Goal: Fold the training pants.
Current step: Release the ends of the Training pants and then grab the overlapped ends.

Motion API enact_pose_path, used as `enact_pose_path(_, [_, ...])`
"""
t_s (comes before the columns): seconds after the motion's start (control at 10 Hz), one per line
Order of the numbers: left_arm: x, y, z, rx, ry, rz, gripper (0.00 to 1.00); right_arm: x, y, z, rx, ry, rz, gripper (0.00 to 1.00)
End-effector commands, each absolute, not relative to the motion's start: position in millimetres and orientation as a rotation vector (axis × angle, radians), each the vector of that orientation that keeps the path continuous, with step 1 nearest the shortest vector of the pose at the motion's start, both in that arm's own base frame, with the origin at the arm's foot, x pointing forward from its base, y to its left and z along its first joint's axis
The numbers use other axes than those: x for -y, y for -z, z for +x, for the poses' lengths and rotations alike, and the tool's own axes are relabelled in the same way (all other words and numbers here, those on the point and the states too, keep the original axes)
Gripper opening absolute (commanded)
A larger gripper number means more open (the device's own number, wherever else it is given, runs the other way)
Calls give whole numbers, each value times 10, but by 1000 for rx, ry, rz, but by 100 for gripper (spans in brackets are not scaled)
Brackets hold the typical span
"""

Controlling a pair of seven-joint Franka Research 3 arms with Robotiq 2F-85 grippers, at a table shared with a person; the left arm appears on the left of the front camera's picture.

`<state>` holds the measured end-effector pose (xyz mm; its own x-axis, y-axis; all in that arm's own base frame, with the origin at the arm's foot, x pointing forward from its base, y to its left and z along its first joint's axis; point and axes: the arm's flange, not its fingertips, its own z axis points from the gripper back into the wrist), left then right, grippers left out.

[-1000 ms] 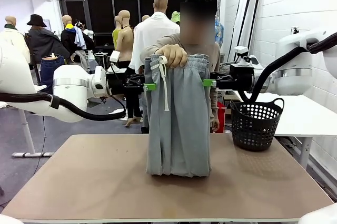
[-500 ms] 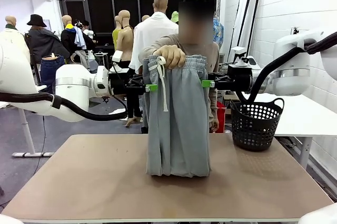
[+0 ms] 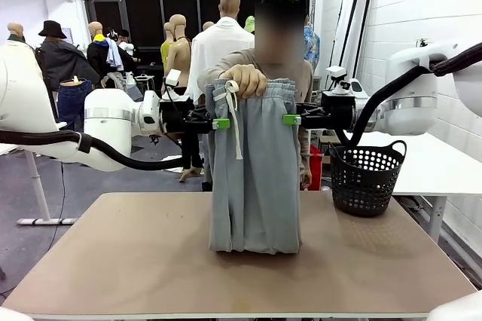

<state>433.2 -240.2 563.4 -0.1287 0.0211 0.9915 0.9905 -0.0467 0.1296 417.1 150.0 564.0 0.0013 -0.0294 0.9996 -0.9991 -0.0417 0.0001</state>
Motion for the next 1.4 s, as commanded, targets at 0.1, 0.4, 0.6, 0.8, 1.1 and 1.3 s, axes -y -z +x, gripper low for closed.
enact_pose_path(0.1, [2551, -5745, 4429, 1237, 1349, -1187, 100, -1657, -5656, 4331, 1266, -1235, 1191, 100])
enact_pose_path(0.4, [2586, -5771, 4452, 1222, 1364, -1194, 100, -1749, -5614, 4422, 1243, -1242, 1209, 100])
enact_pose_path(0.6, [2632, -5777, 4461, 1212, 1367, -1193, 100, -1807, -5612, 4442, 1221, -1247, 1231, 100])
enact_pose_path(0.8, [2709, -5766, 4477, 1213, 1367, -1162, 100, -1860, -5600, 4475, 1202, -1245, 1250, 100])
enact_pose_path(1.1, [2803, -5721, 4482, 1239, 1365, -1121, 91, -1919, -5566, 4491, 1176, -1240, 1258, 100])
enact_pose_path(1.3, [2811, -5718, 4491, 1283, 1351, -1067, 55, -1933, -5555, 4480, 1169, -1238, 1251, 95])
